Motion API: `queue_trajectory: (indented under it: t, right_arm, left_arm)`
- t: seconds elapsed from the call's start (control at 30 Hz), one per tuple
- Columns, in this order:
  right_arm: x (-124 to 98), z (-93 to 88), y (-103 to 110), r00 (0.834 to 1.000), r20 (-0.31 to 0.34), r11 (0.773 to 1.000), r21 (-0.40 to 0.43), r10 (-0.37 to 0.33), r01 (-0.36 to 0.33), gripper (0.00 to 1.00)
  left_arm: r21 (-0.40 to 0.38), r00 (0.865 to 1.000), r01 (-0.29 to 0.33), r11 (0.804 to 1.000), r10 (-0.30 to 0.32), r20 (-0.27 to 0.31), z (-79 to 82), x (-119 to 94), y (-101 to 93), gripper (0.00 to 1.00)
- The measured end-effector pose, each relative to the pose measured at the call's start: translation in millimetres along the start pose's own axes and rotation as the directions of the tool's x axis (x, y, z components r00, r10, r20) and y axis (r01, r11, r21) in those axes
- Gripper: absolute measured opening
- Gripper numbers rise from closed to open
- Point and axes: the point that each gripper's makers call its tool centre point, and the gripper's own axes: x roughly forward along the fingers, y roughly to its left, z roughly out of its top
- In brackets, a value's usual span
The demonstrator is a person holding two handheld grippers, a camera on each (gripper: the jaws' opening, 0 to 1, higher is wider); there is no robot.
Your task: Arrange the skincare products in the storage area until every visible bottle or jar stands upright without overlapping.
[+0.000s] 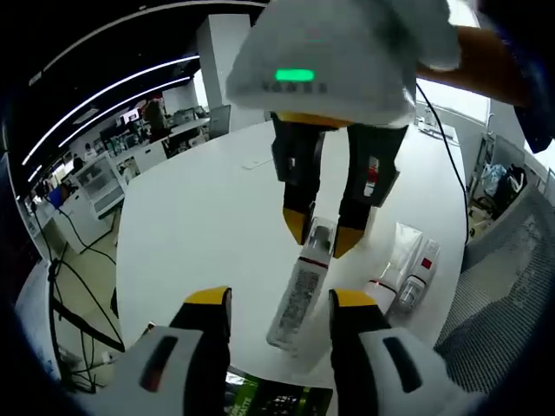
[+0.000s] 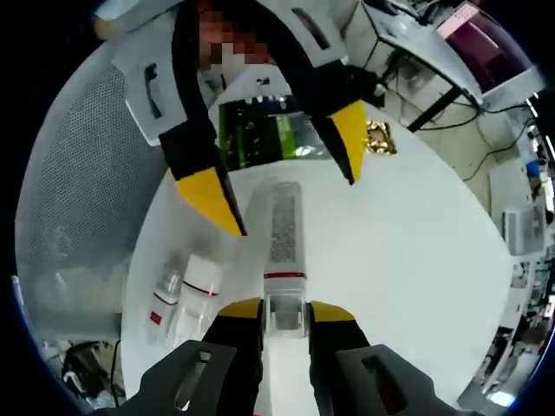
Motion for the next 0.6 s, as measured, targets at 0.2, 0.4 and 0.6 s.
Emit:
queue_trajectory:
  t: [0.2,0.4,0.6]
  right_arm:
    - [-5.7,7.8,12.9,1.000,-0.005,0.998,-0.053,0.015,-0.016,0.14]
    - [-9.0,13.8,25.2,0.999,-0.010,0.995,-0.096,0.035,-0.036,0.14]
    - [-15.9,20.9,31.2,0.999,-0.004,0.991,-0.123,0.046,-0.046,0.14]
  left_arm:
    - [0.035,0.998,0.051,0.998,-0.050,-0.029,-4.7,2.7,-12.9,0.41]
    - [0.061,0.991,0.124,0.990,-0.121,-0.055,-9.2,5.9,-29.3,0.40]
    - [0.094,0.980,0.189,0.977,-0.182,-0.083,-13.1,5.4,-44.5,0.32]
